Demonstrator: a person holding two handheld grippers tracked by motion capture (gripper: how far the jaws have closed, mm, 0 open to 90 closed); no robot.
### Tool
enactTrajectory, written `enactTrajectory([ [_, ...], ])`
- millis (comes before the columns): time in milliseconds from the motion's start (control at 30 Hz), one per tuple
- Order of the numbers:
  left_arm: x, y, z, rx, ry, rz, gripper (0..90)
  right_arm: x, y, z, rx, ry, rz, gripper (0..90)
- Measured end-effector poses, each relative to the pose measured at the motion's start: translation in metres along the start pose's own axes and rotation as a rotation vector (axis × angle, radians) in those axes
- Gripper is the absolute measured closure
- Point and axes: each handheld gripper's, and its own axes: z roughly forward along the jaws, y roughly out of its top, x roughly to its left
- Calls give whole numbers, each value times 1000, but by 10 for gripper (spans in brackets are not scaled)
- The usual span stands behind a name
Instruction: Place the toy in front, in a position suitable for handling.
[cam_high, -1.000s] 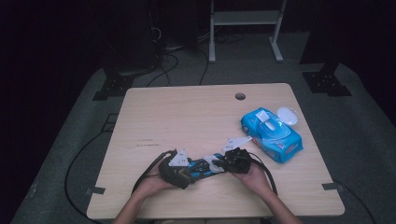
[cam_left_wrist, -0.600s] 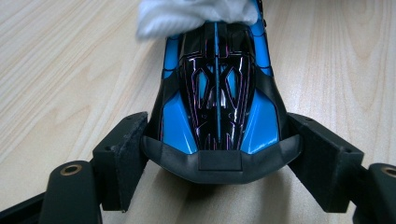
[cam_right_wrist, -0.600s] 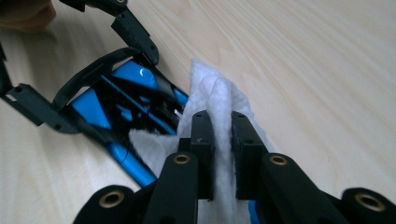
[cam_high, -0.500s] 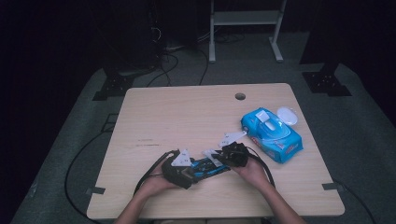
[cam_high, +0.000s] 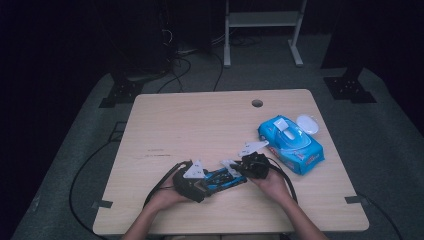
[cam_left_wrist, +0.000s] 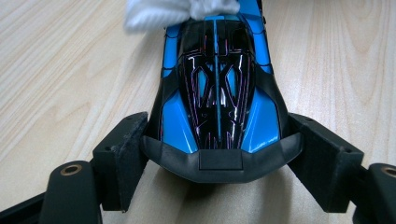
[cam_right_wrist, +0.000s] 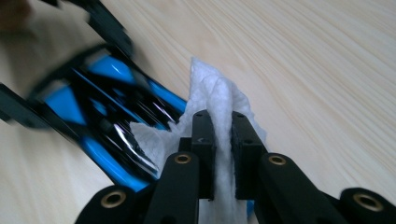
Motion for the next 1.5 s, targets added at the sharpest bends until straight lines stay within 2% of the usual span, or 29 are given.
enactTrajectory([
  [33,0,0,0,-1,0,1,241,-3,-4,-2,1,-6,3,816],
  [100,0,0,0,0,0,3,241,-11,-14,-9,-5,-6,44,816],
  [133,0,0,0,-1,-1,3,241,-15,-19,-12,5,-23,54,816],
  [200,1,0,0,-1,-3,3,241,-18,-23,-15,13,-23,76,817],
  [267,1,0,0,-2,-6,2,241,-13,-22,-16,16,-34,64,817],
  [300,1,0,0,-1,-6,2,241,-9,-20,-16,11,-26,52,817],
  [333,1,0,0,-1,-5,1,241,-6,-19,-15,3,2,48,816],
  [400,0,-1,0,0,-2,3,241,0,-18,-15,5,-10,9,816],
  [533,2,-1,0,-6,-13,2,241,-11,-31,-22,21,7,76,816],
  [600,3,-1,1,-9,-22,-4,241,-11,-36,-25,26,21,96,817],
  [733,2,-2,0,-4,-17,3,241,-1,-31,-26,-4,72,76,816],
  [800,2,-2,-1,-1,-17,5,241,0,-30,-26,-5,84,80,816],
  [833,2,-2,0,-1,-17,4,241,-2,-31,-25,-2,84,88,816],
  [900,2,-2,0,-3,-16,2,241,-6,-35,-24,27,42,86,816],
  [933,2,-2,0,-2,-16,1,241,-8,-36,-24,28,45,101,816],
  [967,2,-2,0,-2,-17,1,241,-9,-36,-24,23,56,119,816],
  [1000,2,-2,0,-1,-17,1,241,-8,-35,-24,18,55,103,816],
  [1033,2,-2,0,1,-18,3,241,-4,-33,-25,10,66,109,816],
  [1133,3,-2,1,-6,-20,-1,241,5,-24,-25,-37,137,89,816],
  [1167,2,-2,1,-5,-18,1,241,8,-22,-23,-37,148,79,815],
  [1233,2,-2,0,-1,-15,3,241,11,-20,-20,-29,131,44,815],
  [1300,1,-2,0,-1,-11,4,241,6,-21,-19,-29,135,69,815],
  [1333,1,-2,0,0,-11,4,241,3,-23,-20,-26,111,76,815],
  [1400,2,-2,0,2,-14,5,241,-4,-28,-22,21,23,55,815],
  [1467,2,-2,0,2,-13,3,241,-10,-34,-24,12,49,118,815],
  [1500,2,-2,0,3,-14,4,241,-9,-36,-24,7,55,116,815],
])
